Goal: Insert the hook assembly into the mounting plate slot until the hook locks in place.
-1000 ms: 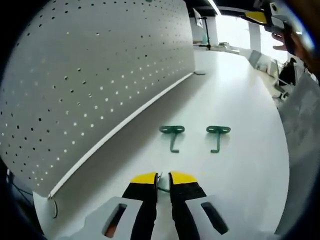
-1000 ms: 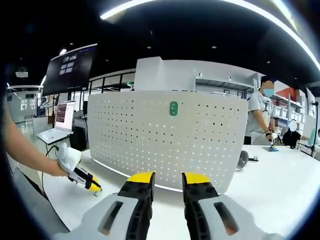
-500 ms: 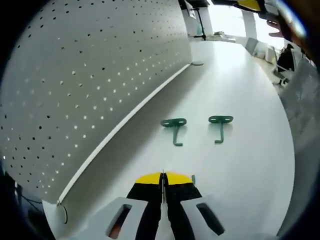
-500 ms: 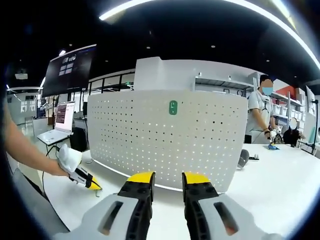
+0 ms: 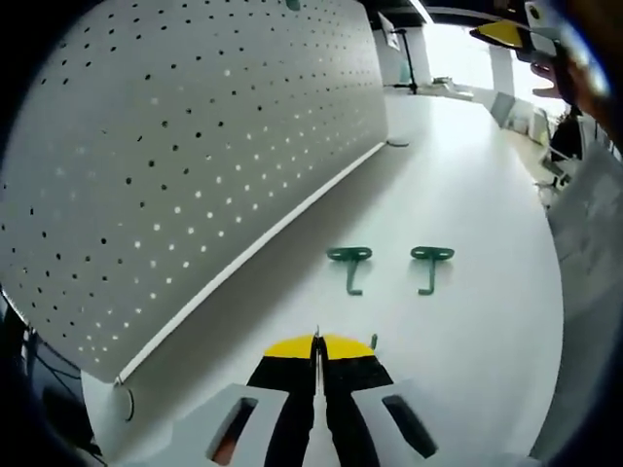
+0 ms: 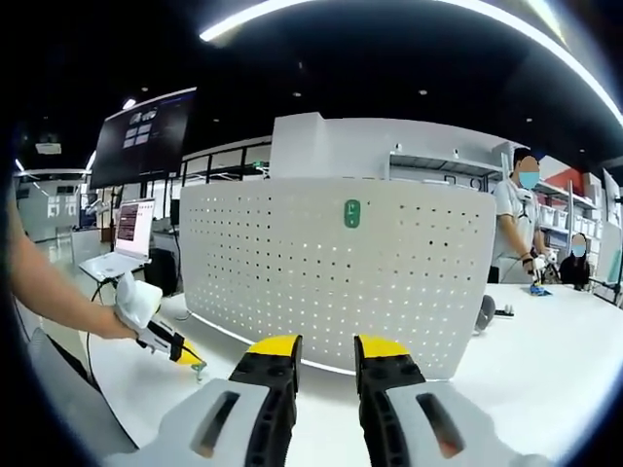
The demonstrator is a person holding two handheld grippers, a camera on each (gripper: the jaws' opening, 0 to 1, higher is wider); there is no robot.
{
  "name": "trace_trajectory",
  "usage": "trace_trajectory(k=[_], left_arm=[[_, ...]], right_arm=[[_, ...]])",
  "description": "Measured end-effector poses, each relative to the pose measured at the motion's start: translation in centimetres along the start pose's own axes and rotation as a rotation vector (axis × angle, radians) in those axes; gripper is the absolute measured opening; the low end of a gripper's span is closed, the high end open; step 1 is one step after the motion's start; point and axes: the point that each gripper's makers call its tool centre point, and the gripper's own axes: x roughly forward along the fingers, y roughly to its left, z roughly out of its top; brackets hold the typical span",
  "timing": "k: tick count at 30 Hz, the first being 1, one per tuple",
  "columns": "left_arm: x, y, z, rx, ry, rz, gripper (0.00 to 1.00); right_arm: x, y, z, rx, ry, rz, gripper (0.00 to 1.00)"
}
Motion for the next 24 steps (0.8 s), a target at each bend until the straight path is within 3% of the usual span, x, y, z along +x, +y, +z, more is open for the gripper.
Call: trace_trajectory(k=[5,11,24], left_arm=[[-0.9,0.3,0.6,-0.043,-0.035,0.016,0.01],[-2.7,0.1,2.5,-0.089,-0.097,0.021,0.01],[-7.0,-2.0,9.1,-0.109,-0.282,-0.019,0.01]], right_arm=[[0.2,0.9,0.5,-0.006,-0.009,0.028,0.21],[0.4,2.4,1.1,-0.017,-0.020,0.070,0.21],[0.4,5.8,2.1,-0.031,-0.041,0.155,0.21]])
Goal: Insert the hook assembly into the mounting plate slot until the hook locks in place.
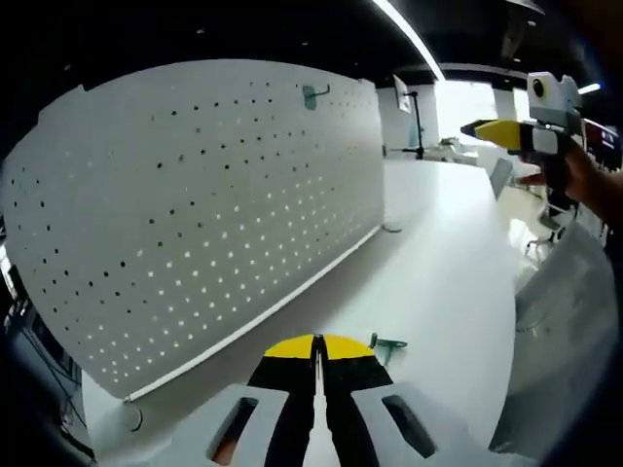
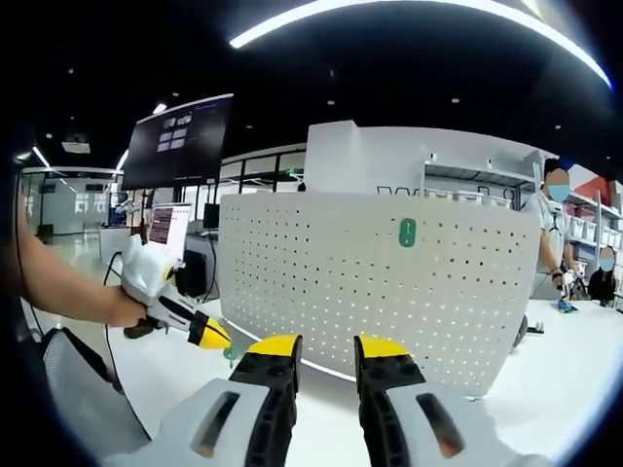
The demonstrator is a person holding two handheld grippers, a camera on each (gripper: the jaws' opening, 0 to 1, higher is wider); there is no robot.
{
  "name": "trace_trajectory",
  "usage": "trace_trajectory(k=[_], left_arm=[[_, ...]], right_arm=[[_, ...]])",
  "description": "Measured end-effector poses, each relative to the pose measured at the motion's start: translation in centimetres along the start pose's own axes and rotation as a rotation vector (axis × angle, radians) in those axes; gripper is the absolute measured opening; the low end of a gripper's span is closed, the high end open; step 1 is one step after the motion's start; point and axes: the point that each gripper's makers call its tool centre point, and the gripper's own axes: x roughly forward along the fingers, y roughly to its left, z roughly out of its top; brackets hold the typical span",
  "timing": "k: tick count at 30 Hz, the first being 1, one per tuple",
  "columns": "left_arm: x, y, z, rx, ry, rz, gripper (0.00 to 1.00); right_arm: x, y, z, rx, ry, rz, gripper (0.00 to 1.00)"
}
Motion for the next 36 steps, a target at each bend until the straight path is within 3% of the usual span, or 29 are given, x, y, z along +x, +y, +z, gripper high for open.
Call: trace_trajectory(k=[10,19,36], left_arm=[[-1.8,-1.8,4.6,-0.105,-0.130,-0.052,0.01],[-3.0,-3.6,7.8,-0.115,-0.196,-0.093,0.01],[-4.1,-7.0,11.2,-0.125,-0.276,-0.156,0.01]], right_arm=[[0.2,2.3,0.5,-0.005,-0.009,0.061,0.20],[0.4,4.5,1.1,-0.015,-0.023,0.124,0.20],[0.2,6.7,1.3,-0.048,-0.017,0.180,0.18]])
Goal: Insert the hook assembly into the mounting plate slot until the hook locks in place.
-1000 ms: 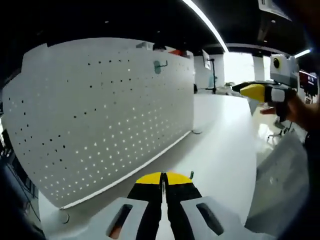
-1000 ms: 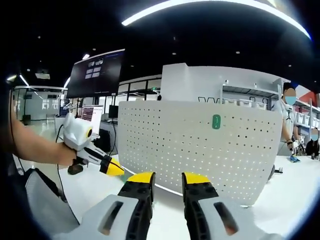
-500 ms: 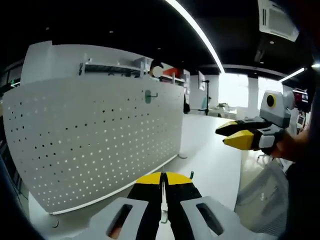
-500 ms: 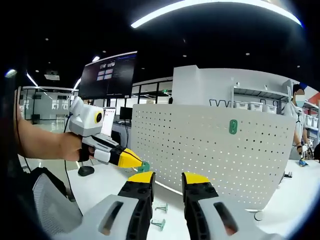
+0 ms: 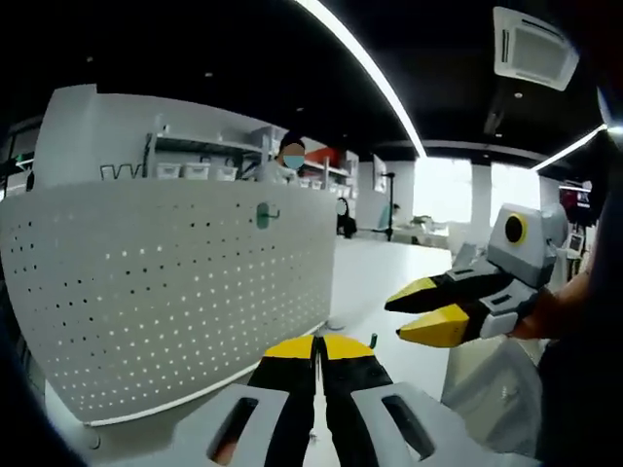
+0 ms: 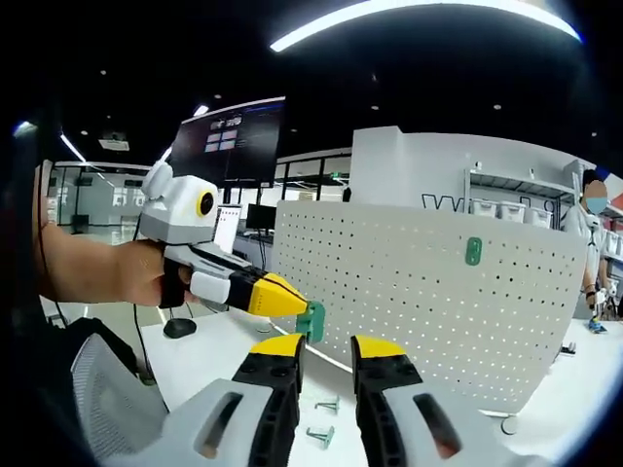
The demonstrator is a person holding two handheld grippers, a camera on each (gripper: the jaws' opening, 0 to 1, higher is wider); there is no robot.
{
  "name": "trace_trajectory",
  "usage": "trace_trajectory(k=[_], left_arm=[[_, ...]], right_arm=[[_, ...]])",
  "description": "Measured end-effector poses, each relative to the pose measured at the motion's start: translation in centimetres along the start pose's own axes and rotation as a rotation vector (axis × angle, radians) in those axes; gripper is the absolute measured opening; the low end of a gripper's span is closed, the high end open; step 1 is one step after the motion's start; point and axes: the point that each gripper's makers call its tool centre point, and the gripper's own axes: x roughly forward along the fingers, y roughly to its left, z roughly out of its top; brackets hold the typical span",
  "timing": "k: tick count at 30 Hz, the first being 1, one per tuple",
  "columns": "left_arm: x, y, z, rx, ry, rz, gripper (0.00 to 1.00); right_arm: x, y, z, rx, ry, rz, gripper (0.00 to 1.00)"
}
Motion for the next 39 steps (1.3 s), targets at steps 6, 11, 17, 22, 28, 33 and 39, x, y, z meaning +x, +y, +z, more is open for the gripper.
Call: trace_trajectory(k=[6,11,17,22,28,33,39], left_arm=[[0.1,-1.3,0.6,-0.006,-0.016,-0.025,0.01],[0.3,-2.5,1.0,-0.018,-0.026,-0.047,0.01],[0.6,-3.3,1.3,-0.031,-0.029,-0.064,0.01],[0.9,-3.7,1.3,-0.035,-0.028,-0.080,0.01],[1.1,-4.0,1.3,-0.046,-0.024,-0.091,0.01],[1.1,-4.1,1.2,-0.050,-0.020,-0.094,0.01],[1.2,-4.1,1.0,-0.055,-0.012,-0.096,0.01]], right_arm=[[0.0,0.2,0.1,-0.012,-0.002,0.002,0.17],[0.1,0.4,0.1,-0.022,-0.004,0.003,0.15],[0.1,0.3,0.1,-0.028,-0.005,0.002,0.12],[0.1,0.3,0.1,-0.035,-0.005,0.002,0.09],[0.1,0.2,0.2,-0.039,-0.006,0.002,0.06],[0.2,0.1,0.0,-0.038,-0.001,0.003,0.04],[0.2,0.1,-0.2,-0.033,0.004,0.002,0.03]])
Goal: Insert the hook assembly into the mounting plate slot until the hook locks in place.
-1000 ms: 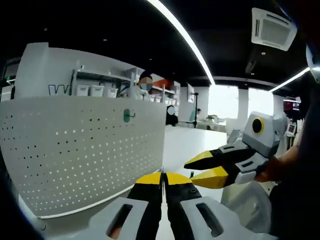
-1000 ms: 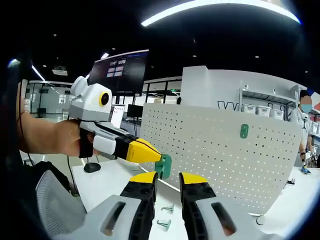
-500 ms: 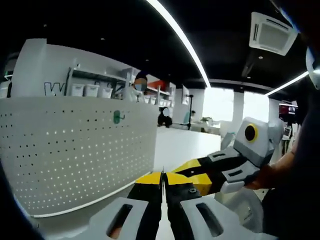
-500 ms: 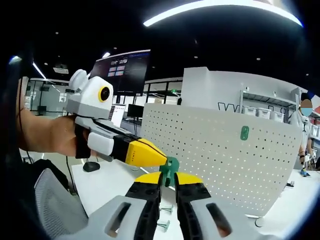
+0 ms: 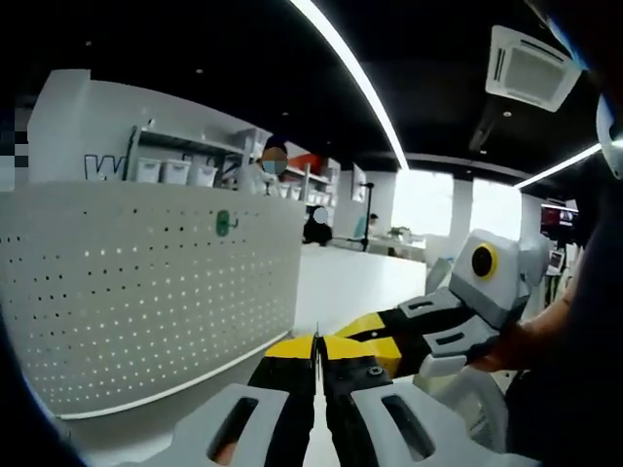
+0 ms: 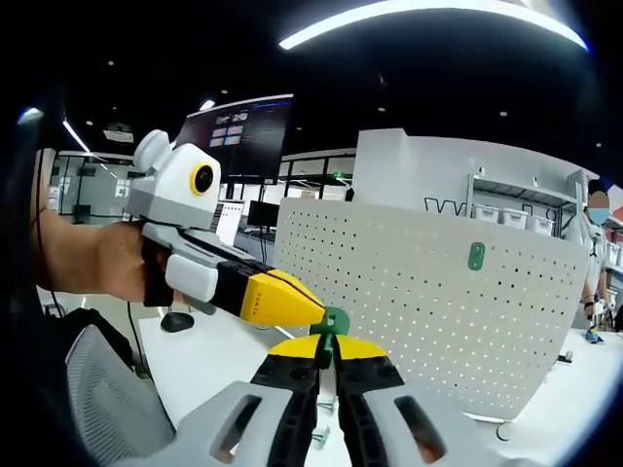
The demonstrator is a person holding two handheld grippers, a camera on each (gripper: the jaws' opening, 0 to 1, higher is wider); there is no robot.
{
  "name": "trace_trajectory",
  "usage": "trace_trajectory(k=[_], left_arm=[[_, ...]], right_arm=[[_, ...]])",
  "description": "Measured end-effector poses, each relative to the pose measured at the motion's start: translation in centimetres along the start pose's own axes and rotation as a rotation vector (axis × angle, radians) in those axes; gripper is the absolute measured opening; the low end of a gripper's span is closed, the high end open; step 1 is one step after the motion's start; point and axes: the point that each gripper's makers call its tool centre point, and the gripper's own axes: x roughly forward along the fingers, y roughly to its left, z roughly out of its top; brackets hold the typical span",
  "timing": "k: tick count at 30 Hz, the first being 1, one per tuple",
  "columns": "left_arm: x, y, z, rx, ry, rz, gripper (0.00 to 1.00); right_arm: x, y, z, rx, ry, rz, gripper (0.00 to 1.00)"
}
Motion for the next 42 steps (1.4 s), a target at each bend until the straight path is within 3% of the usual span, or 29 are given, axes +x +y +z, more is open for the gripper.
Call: trace_trajectory(k=[15,18,30,42], left_arm=[[0.1,-0.1,0.3,0.029,-0.018,-0.002,0.03],[0.2,-0.2,0.4,0.016,-0.026,-0.007,0.11],[-1.3,0.7,0.3,0.013,-0.064,0.022,0.28],[-2.4,2.2,-0.4,0.034,-0.060,0.100,0.45]], right_arm=[[0.1,-0.3,0.1,0.029,0.001,-0.008,0.02],[0.1,-0.6,0.0,0.037,0.007,-0.013,0.02],[-0.1,-1.7,0.1,0.044,0.006,-0.044,0.02],[-0.2,-3.5,0.3,0.048,0.005,-0.083,0.02]])
